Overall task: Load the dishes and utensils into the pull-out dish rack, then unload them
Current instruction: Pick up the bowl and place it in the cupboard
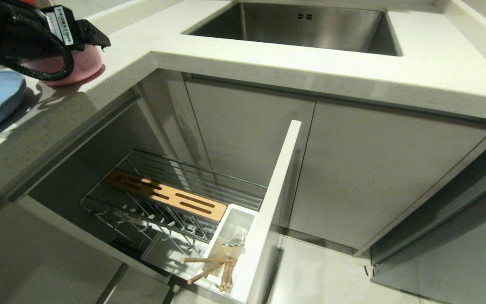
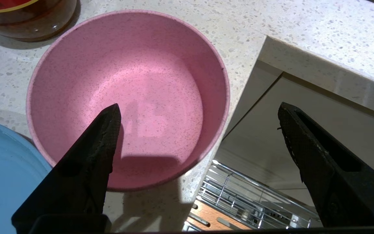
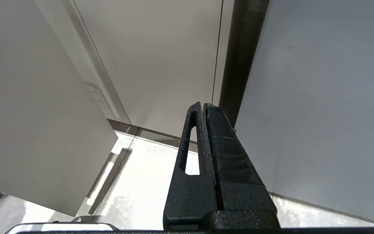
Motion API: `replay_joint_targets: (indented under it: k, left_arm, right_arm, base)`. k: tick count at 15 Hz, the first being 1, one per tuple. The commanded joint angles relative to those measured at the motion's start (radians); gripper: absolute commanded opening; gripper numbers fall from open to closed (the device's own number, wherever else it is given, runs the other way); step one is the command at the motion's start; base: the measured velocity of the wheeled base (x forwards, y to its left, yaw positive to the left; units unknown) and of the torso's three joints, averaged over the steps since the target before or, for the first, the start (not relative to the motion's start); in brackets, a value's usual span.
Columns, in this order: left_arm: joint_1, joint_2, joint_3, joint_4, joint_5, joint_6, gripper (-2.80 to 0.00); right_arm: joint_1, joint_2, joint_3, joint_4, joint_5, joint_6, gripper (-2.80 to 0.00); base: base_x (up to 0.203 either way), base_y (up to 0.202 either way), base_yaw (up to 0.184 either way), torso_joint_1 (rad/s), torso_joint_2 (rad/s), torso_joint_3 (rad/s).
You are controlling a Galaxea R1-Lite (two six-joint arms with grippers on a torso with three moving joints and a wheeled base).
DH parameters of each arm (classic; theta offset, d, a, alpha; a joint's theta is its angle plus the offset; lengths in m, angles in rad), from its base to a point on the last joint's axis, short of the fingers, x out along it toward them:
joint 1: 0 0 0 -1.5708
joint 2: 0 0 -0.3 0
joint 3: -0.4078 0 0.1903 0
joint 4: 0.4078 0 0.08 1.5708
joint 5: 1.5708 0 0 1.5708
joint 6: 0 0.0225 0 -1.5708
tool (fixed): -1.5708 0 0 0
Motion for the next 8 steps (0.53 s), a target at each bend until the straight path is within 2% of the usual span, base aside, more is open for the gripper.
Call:
replay_joint_targets:
  k: [1,2,8]
  left_arm:
    - [0.003,0.007,0.001,0.002,0.002,0.000,0.00]
    - [0.005,0.009,0.001,0.003,0.002,0.000,-2.80]
    - [0.004,0.018,0.001,0.004,0.002,0.001,-2.80]
  right_arm:
    - [0.000,-0.001,0.026,-0.001,0.000,0.000,-2.80]
    - [0.000,-0.001,0.026,-0.001,0.000,0.000,-2.80]
    - [0.000,-0.001,0.026,-0.001,0.000,0.000,-2.80]
  base:
    - [0.000,0.000,0.000,0.000,0.00,0.000]
    - [0.000,0.000,0.000,0.000,0.00,0.000]
    - [0.000,0.000,0.000,0.000,0.00,0.000]
